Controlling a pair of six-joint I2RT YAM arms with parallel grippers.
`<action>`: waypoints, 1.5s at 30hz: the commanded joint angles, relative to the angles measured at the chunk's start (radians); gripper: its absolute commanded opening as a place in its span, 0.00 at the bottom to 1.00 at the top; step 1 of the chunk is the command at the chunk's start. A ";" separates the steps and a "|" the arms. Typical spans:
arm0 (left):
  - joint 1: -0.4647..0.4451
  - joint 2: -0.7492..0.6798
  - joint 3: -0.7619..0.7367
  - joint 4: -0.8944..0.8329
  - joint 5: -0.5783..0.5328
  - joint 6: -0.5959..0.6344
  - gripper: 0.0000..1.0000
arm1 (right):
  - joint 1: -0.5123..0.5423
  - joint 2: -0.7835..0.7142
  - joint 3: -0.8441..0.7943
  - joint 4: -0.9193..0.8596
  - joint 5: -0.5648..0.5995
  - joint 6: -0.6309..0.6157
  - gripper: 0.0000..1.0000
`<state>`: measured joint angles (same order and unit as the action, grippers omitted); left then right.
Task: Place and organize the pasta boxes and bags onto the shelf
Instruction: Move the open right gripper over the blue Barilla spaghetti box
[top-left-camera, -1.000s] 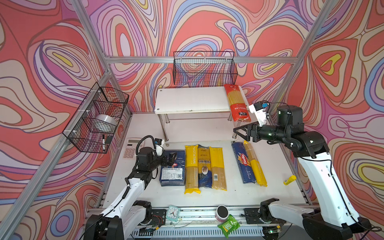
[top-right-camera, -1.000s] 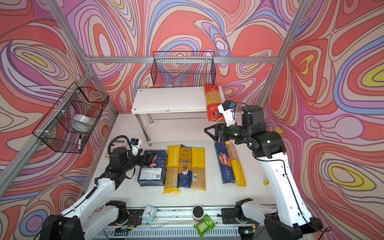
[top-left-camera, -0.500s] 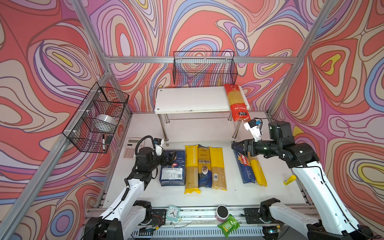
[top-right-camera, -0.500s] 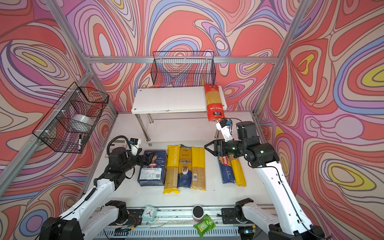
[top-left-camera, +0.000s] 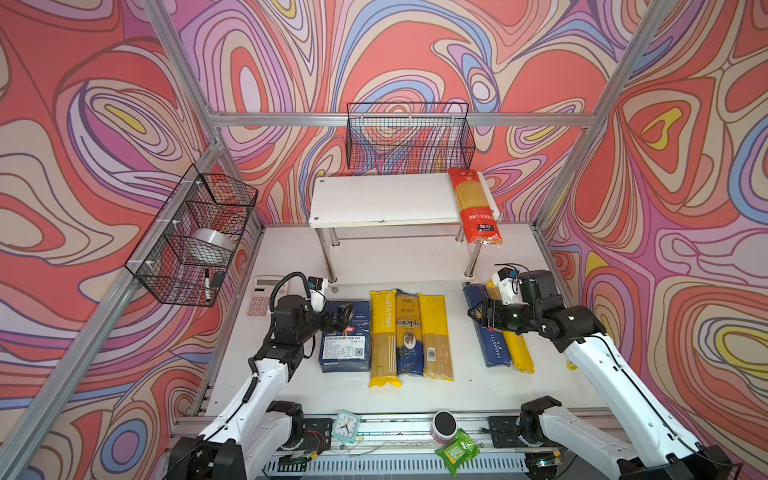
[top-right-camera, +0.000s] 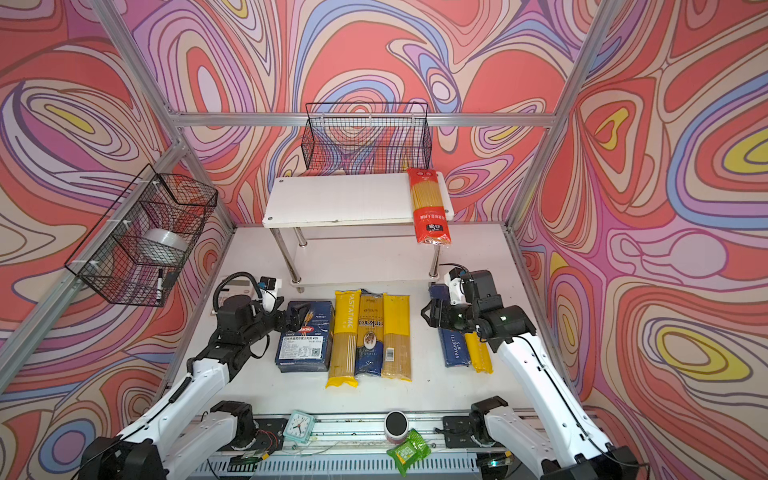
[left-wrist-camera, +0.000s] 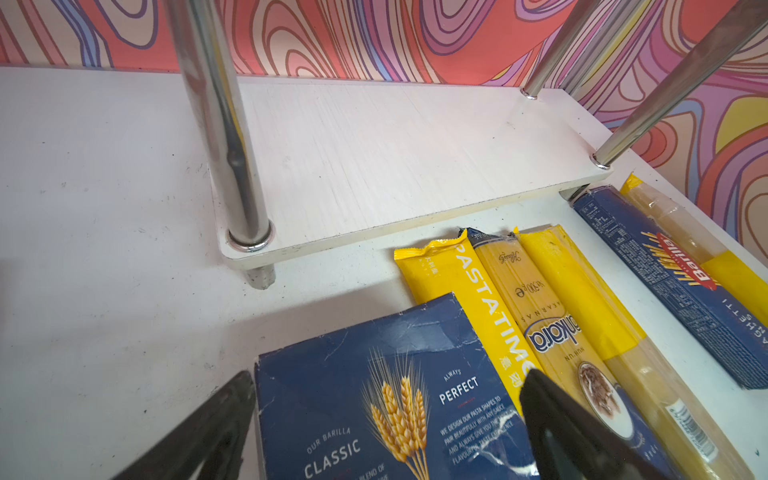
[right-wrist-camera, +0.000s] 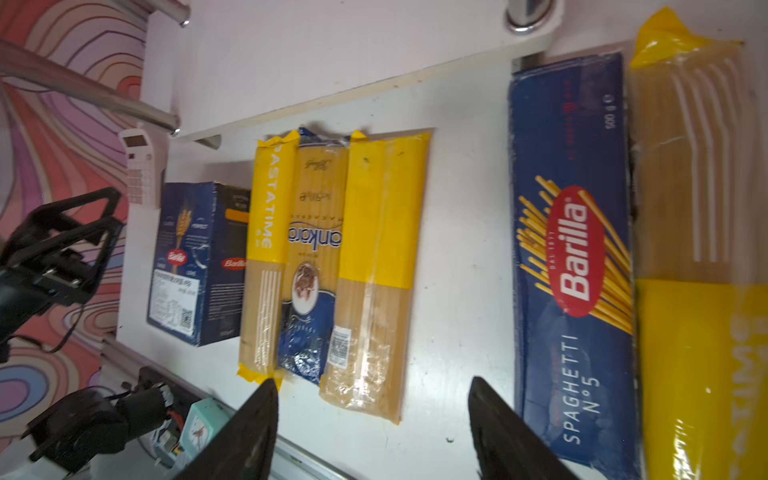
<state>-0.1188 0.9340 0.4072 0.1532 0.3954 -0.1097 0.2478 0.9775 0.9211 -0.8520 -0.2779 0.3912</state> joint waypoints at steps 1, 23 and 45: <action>-0.003 -0.018 -0.013 0.011 -0.003 -0.005 1.00 | -0.003 0.017 -0.059 0.118 0.165 0.061 0.75; -0.004 -0.026 -0.016 0.011 -0.024 -0.012 1.00 | -0.033 0.221 -0.130 0.305 0.311 0.046 0.79; -0.004 -0.039 -0.026 0.019 0.001 -0.005 1.00 | -0.133 0.384 -0.107 0.325 0.171 0.039 0.81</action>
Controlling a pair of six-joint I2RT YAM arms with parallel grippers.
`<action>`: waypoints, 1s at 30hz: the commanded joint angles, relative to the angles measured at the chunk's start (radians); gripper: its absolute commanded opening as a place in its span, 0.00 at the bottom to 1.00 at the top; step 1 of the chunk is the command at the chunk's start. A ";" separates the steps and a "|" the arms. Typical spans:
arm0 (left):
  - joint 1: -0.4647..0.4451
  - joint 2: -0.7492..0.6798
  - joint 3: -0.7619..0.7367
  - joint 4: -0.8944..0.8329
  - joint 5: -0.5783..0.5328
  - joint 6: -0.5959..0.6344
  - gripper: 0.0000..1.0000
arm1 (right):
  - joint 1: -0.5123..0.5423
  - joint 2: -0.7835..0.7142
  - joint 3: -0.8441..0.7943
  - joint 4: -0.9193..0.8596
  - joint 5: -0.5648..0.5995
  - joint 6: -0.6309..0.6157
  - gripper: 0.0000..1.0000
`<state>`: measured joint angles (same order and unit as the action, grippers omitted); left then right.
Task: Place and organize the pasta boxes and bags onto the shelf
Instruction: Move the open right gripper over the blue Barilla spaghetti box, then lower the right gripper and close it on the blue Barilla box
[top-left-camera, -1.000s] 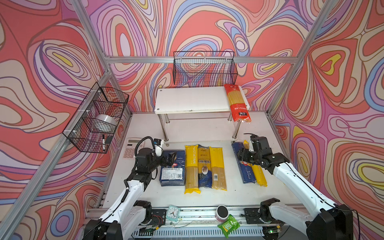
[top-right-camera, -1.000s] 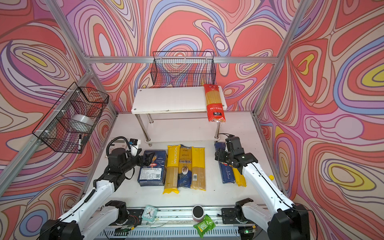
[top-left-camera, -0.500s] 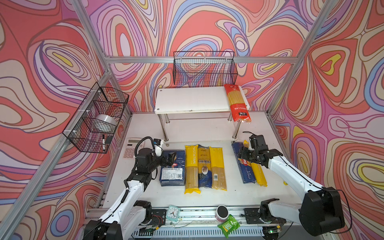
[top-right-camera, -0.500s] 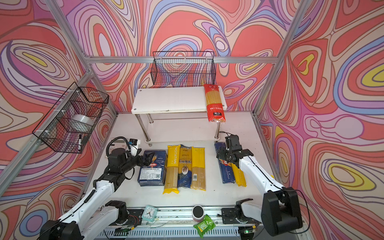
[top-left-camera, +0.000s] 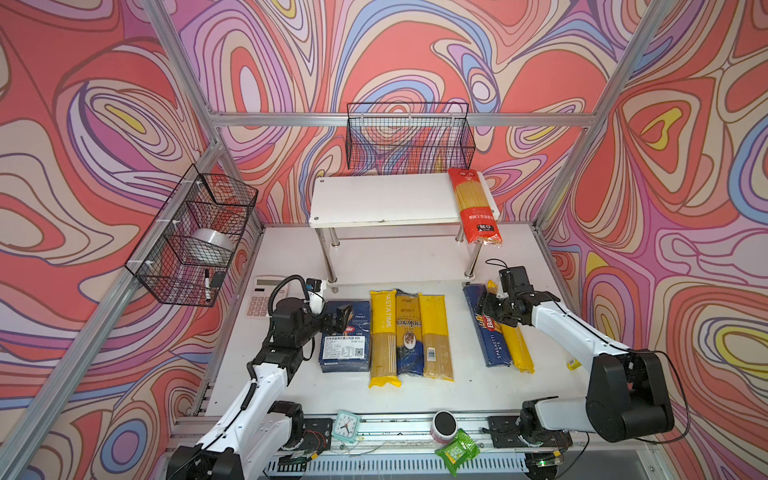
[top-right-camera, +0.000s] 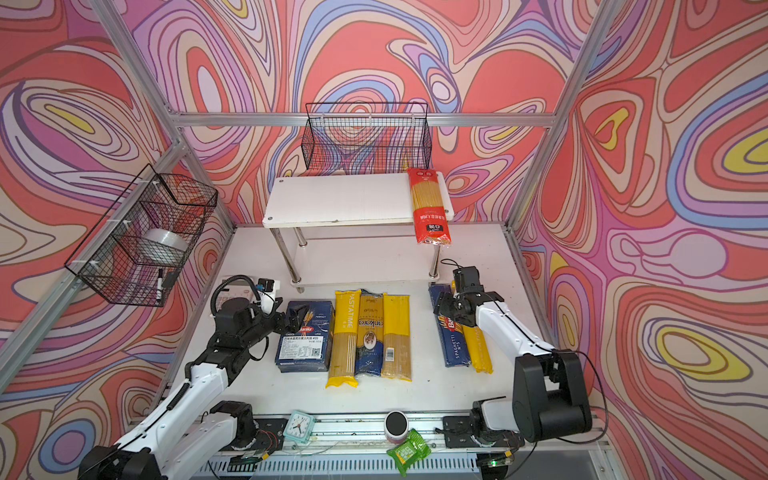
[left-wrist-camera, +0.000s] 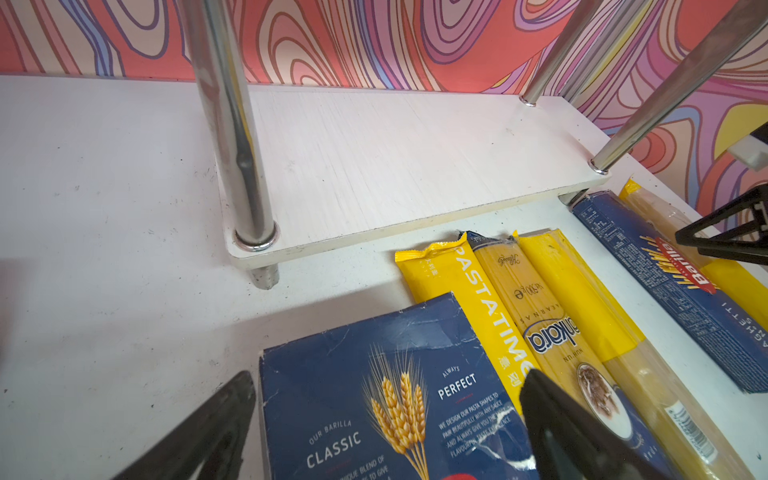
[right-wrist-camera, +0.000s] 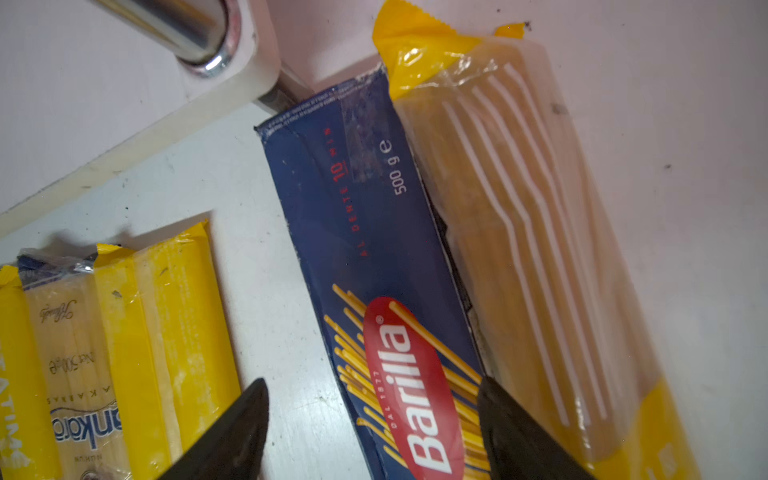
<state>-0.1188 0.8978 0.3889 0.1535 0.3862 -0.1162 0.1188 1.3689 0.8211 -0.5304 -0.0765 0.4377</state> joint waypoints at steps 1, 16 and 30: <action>-0.003 0.000 -0.005 0.017 0.014 0.003 1.00 | -0.004 -0.005 -0.014 0.007 -0.045 -0.017 0.81; -0.004 0.013 0.002 0.014 0.023 0.006 1.00 | -0.004 -0.029 -0.078 0.004 -0.045 -0.004 0.81; -0.003 0.001 -0.005 0.014 0.029 0.008 1.00 | 0.005 -0.105 -0.196 0.091 -0.210 0.075 0.81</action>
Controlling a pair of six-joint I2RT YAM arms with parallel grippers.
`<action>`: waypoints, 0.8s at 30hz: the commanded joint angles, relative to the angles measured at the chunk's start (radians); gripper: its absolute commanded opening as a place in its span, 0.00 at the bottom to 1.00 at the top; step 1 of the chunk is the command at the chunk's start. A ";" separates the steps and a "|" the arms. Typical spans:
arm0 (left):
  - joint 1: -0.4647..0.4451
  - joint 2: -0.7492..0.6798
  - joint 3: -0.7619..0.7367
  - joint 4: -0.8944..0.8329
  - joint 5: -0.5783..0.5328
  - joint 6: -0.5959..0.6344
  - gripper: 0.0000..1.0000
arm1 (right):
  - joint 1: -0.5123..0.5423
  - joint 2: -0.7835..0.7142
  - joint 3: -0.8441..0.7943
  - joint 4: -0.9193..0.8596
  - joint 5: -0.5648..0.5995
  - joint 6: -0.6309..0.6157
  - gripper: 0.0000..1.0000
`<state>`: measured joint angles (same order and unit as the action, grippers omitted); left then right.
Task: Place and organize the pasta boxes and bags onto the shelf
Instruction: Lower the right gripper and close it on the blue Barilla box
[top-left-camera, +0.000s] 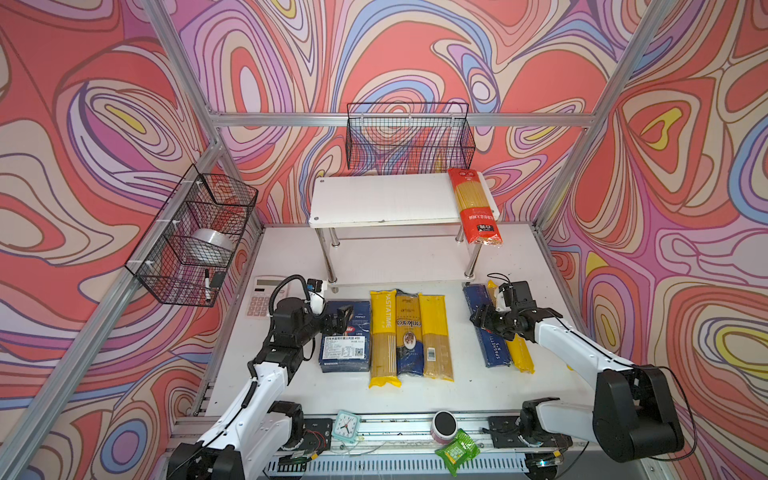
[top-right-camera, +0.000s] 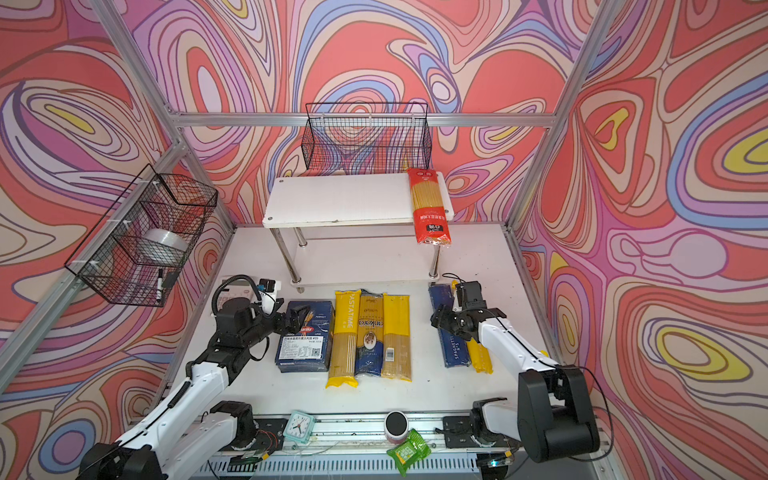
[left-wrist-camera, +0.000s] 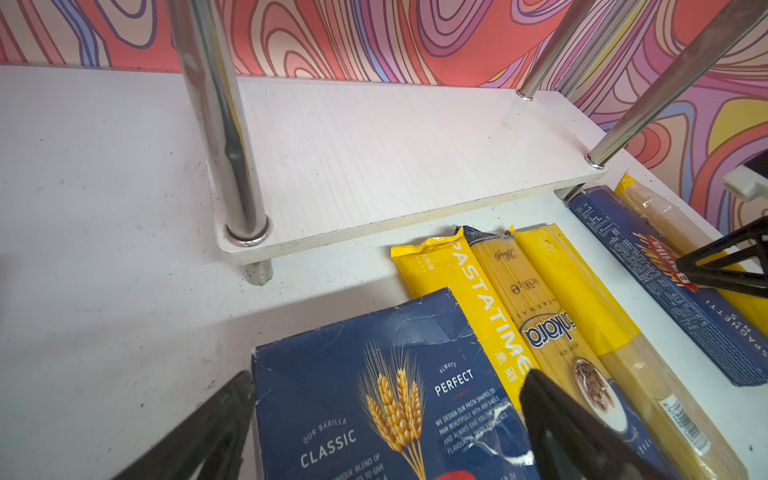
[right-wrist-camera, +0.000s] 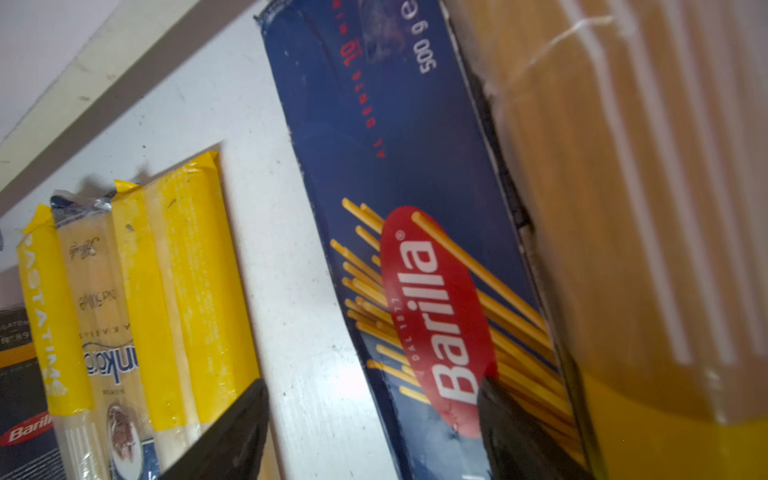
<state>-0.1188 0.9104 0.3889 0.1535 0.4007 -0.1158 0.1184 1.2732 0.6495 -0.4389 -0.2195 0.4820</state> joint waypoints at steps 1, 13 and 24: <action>-0.003 -0.011 -0.004 0.015 0.015 0.008 1.00 | 0.015 -0.017 -0.021 -0.009 -0.060 0.030 0.81; -0.004 -0.008 -0.002 0.014 0.015 0.008 1.00 | 0.111 0.015 0.124 -0.183 0.325 -0.007 0.85; -0.003 -0.015 -0.006 0.015 0.013 0.008 1.00 | 0.110 0.177 0.163 -0.110 0.298 -0.036 0.86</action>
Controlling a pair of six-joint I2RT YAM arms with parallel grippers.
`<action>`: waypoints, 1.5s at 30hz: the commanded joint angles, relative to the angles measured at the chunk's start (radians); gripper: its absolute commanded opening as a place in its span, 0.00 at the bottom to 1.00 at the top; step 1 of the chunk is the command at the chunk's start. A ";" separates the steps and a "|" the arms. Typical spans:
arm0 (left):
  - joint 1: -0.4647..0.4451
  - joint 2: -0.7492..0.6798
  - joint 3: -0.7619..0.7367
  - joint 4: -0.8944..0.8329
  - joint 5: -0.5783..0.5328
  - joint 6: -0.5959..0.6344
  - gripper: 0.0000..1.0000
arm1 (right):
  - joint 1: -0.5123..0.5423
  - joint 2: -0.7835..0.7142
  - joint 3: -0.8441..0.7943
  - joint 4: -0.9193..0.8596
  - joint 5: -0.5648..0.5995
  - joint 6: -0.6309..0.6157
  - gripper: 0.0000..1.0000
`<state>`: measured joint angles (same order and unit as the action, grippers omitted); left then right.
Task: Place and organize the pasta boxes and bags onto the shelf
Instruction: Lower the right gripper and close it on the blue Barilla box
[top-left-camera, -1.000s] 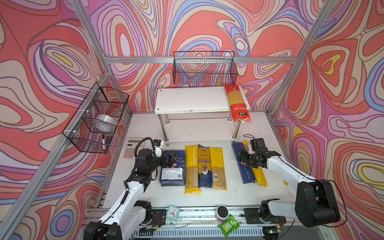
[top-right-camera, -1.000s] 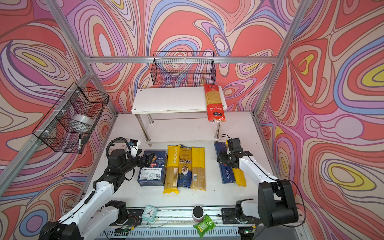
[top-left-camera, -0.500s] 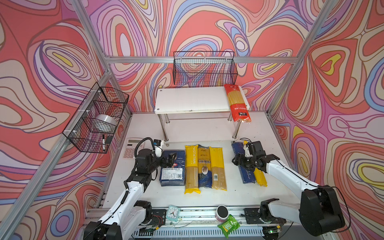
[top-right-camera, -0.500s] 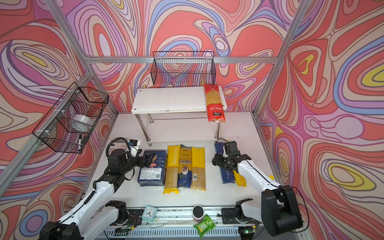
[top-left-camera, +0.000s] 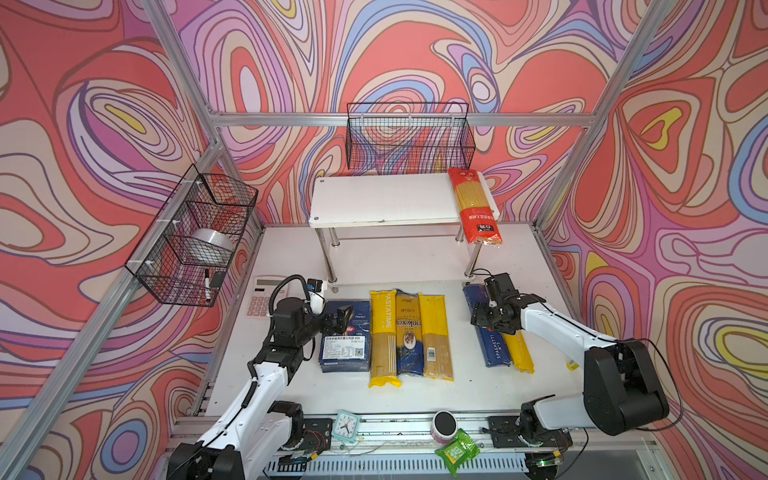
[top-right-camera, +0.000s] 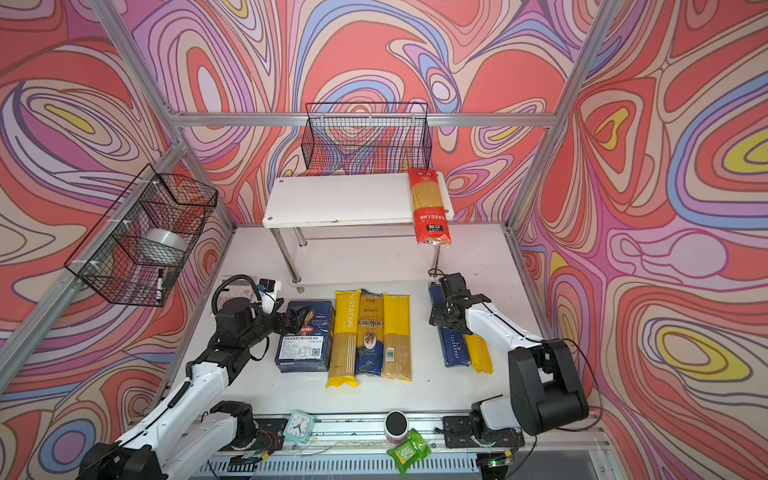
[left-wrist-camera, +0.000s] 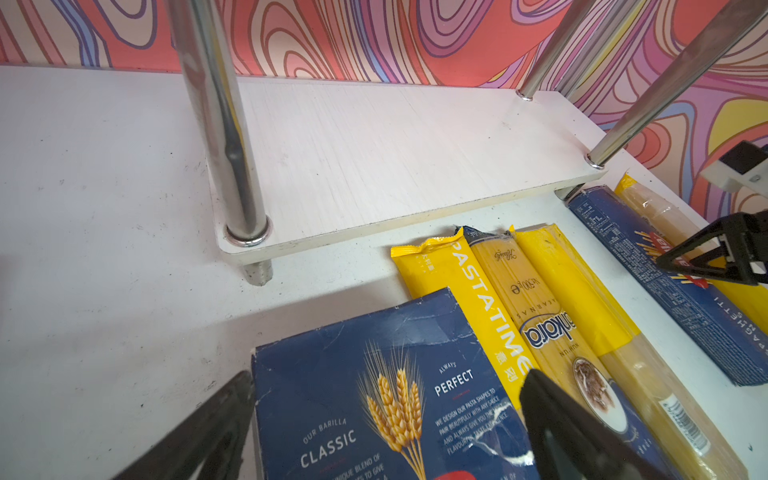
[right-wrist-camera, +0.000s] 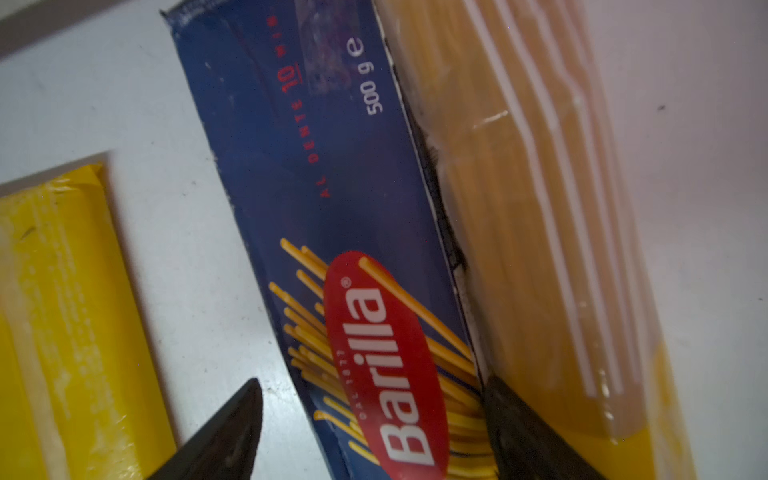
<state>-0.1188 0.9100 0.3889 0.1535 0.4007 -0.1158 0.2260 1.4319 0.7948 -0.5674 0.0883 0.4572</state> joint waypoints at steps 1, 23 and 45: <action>-0.003 -0.014 -0.005 0.016 0.012 0.008 1.00 | 0.002 0.010 0.008 0.024 -0.021 -0.011 0.86; -0.003 0.000 0.001 0.014 0.013 0.007 1.00 | 0.093 -0.077 0.004 -0.099 0.038 0.054 0.85; -0.003 0.004 0.005 0.012 0.020 0.010 1.00 | 0.096 0.042 -0.056 0.015 -0.014 0.044 0.98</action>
<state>-0.1188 0.9123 0.3889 0.1535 0.4084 -0.1158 0.3157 1.4467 0.7509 -0.5652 0.0639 0.4919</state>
